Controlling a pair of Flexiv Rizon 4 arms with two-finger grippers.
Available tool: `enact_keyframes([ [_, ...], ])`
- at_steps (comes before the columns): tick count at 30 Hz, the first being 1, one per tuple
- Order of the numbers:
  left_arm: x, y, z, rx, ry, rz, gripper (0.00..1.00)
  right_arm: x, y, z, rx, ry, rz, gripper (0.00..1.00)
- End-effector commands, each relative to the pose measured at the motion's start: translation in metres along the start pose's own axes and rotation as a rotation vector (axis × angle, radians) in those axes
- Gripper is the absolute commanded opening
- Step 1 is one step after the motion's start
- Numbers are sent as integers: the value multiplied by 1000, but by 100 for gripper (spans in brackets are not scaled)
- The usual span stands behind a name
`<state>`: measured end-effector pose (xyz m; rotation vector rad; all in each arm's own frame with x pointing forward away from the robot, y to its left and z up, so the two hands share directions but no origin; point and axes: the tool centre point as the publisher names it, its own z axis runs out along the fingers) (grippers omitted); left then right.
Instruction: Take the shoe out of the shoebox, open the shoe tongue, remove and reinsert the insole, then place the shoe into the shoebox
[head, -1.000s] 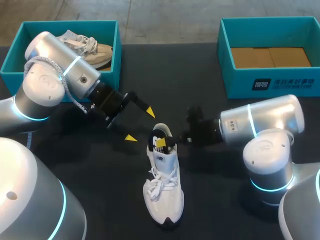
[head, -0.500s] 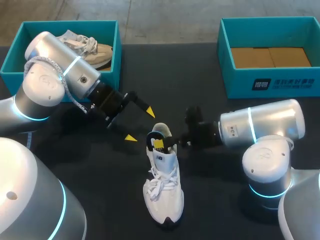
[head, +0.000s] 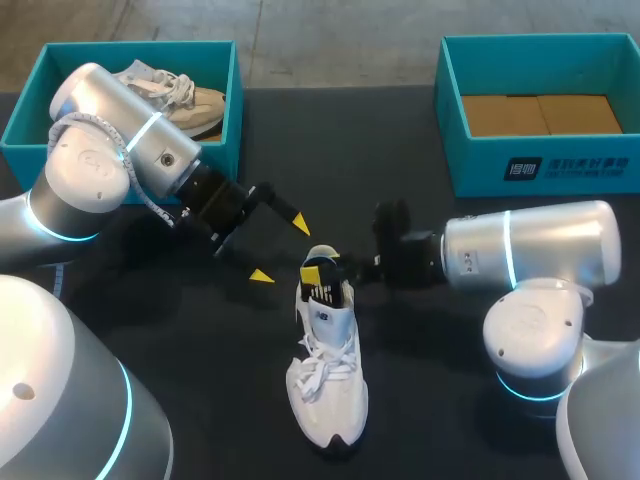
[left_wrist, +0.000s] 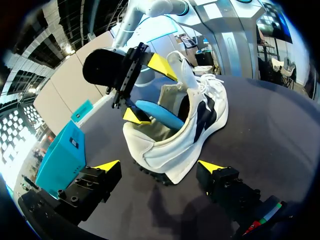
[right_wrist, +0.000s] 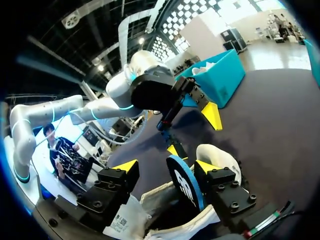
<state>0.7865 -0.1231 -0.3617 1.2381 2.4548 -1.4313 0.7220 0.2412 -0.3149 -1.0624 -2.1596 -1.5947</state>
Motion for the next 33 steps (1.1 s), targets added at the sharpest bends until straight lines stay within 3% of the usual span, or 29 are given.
enact_keyframes([
  [1, 0, 1, 1, 0, 0, 1, 100, 5, 4, 0, 3, -21, -4, 67],
  [7, 0, 1, 1, 0, 0, 1, 100, 3, 3, -7, -5, -45, -3, 60],
  [16, 0, 1, 1, 0, 0, 1, 100, -3, 1, -27, -45, -103, 8, 69],
  [20, 0, 1, 1, 0, 0, 1, 100, -2, 2, -34, -57, -125, 2, 69],
  [23, 0, 1, 1, 0, 0, 1, 100, 0, 3, -33, -51, -131, -4, 62],
  [25, 0, 1, 1, 0, 0, 1, 100, 1, 2, -31, -33, -146, -5, 49],
  [33, 0, 1, 1, 0, 0, 1, 100, 2, 3, -30, 18, -221, 13, 36],
])
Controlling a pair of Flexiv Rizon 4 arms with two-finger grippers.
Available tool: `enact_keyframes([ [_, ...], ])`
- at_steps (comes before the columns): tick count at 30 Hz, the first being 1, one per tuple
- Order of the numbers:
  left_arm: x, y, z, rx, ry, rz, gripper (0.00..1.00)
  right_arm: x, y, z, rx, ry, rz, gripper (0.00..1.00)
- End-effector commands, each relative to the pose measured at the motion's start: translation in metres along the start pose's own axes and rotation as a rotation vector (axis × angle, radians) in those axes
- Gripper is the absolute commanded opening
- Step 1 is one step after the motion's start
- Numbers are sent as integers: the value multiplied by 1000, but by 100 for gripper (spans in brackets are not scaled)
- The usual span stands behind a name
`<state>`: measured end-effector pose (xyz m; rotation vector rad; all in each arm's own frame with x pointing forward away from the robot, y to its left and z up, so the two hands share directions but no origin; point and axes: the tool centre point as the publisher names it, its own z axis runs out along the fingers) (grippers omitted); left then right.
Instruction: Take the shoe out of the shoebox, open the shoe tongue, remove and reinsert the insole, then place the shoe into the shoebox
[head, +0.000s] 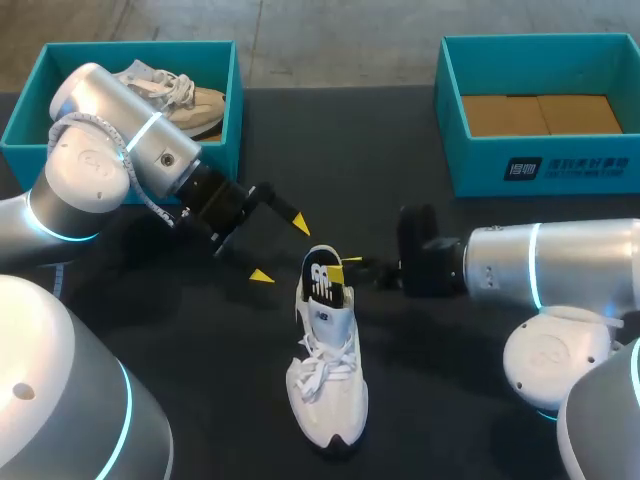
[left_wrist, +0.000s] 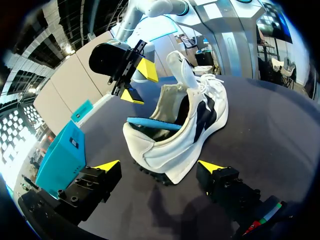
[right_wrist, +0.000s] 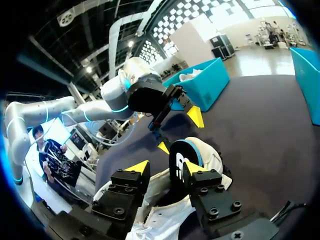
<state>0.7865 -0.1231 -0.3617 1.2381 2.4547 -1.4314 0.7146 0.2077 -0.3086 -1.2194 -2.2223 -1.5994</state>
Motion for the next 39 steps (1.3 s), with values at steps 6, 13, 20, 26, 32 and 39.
enact_keyframes([
  [6, 0, 1, 1, 0, 0, 1, 100, 13, 16, 3, 76, -112, -9, 9],
  [13, 0, 1, 1, 0, 0, 1, 100, 16, 16, 4, 85, -145, -11, 0],
  [20, 0, 1, 1, 0, 0, 1, 100, 18, 16, 4, 89, -158, -14, 0],
  [26, 0, 1, 1, 0, 0, 1, 100, 18, 16, 4, 89, -158, -14, 0],
  [32, -2, 0, -3, -18, -5, -23, 100, 17, 16, 7, 100, -176, -22, 0],
  [39, 0, -6, -10, -57, 22, -46, 100, 14, 12, 4, 124, -259, -23, 0],
])
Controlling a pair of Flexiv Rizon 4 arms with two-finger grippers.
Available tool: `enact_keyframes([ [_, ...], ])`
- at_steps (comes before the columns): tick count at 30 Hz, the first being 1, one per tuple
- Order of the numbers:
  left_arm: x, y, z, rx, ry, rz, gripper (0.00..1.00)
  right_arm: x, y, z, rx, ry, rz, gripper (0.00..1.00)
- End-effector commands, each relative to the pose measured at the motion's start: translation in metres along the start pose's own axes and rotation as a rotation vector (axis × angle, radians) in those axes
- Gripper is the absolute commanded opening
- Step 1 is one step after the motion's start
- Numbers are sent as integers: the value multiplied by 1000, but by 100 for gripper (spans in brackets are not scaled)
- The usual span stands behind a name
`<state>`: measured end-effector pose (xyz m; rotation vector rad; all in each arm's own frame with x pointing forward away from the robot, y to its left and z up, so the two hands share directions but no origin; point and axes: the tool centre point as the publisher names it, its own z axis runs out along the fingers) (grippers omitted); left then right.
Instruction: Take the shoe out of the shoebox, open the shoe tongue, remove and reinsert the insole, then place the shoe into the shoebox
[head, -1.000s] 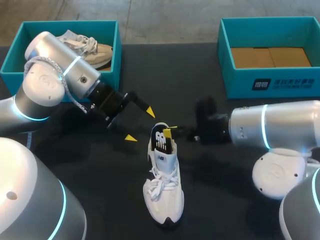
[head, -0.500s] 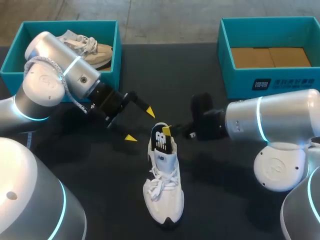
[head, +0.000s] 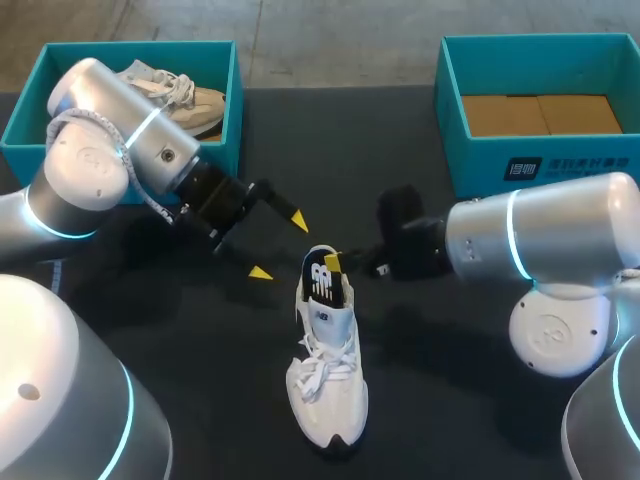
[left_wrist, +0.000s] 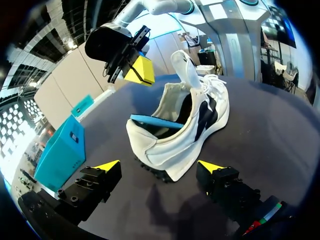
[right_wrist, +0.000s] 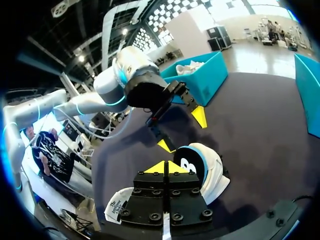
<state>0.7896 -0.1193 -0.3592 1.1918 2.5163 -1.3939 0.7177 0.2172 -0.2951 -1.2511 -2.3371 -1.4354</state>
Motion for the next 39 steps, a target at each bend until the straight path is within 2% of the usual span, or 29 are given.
enact_keyframes([
  [1, 2, -7, -5, -25, 20, 0, 100, 4, -1, 1, 15, -188, 3, 0],
  [15, 9, -4, -9, -32, 44, -14, 100, 3, 1, 23, 93, -315, -8, 0],
  [19, 10, -3, -13, -51, 53, -27, 100, 2, 3, 29, 122, -382, -4, 0],
  [27, 13, -2, -28, -76, 65, -43, 100, 6, 5, 28, 108, -464, -7, 0],
  [39, 20, -1, -44, -117, 85, -85, 100, 5, -3, 34, 138, -636, 23, 0],
])
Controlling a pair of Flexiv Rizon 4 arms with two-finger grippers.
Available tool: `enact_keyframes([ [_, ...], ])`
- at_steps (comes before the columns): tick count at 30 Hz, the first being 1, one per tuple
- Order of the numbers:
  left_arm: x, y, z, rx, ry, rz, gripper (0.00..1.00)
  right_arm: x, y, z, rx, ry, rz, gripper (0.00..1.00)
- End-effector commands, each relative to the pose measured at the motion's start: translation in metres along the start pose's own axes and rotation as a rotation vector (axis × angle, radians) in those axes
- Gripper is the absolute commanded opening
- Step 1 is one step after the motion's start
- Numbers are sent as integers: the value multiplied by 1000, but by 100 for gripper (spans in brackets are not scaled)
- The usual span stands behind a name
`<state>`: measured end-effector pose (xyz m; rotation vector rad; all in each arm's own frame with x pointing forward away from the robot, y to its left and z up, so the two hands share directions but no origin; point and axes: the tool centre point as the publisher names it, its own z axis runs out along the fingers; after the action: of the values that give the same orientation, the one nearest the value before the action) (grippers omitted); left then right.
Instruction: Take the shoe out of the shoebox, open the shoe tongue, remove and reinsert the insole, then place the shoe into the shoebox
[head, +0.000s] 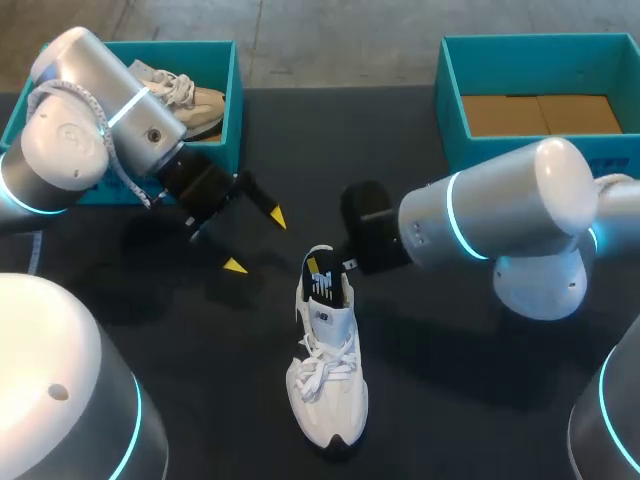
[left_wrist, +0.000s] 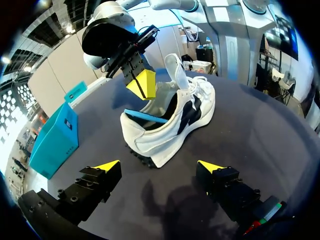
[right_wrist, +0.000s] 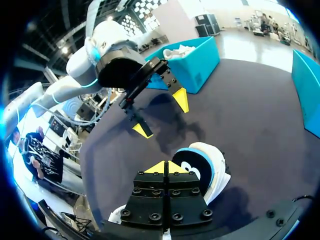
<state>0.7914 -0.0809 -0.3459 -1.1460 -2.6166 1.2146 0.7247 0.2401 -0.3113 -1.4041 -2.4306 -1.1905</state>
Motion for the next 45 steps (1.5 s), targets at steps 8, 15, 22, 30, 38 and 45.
enact_keyframes([
  [8, 11, 4, -21, -42, -11, -45, 100, 5, 4, 8, 6, -581, 22, 0],
  [15, 15, 7, -30, -63, -13, -66, 100, 4, 2, 10, 28, -670, 46, 0],
  [22, 17, 11, -38, -88, -16, -94, 100, -5, -1, 11, 49, -691, 85, 0],
  [30, 20, 15, -45, -105, -6, -126, 100, -14, -1, 9, 67, -702, 117, 0],
  [38, 21, 18, -50, -119, -2, -148, 100, -13, -1, 8, 61, -640, 149, 0],
  [45, 21, 18, -50, -119, -2, -148, 100, -13, -1, 8, 61, -640, 149, 0],
])
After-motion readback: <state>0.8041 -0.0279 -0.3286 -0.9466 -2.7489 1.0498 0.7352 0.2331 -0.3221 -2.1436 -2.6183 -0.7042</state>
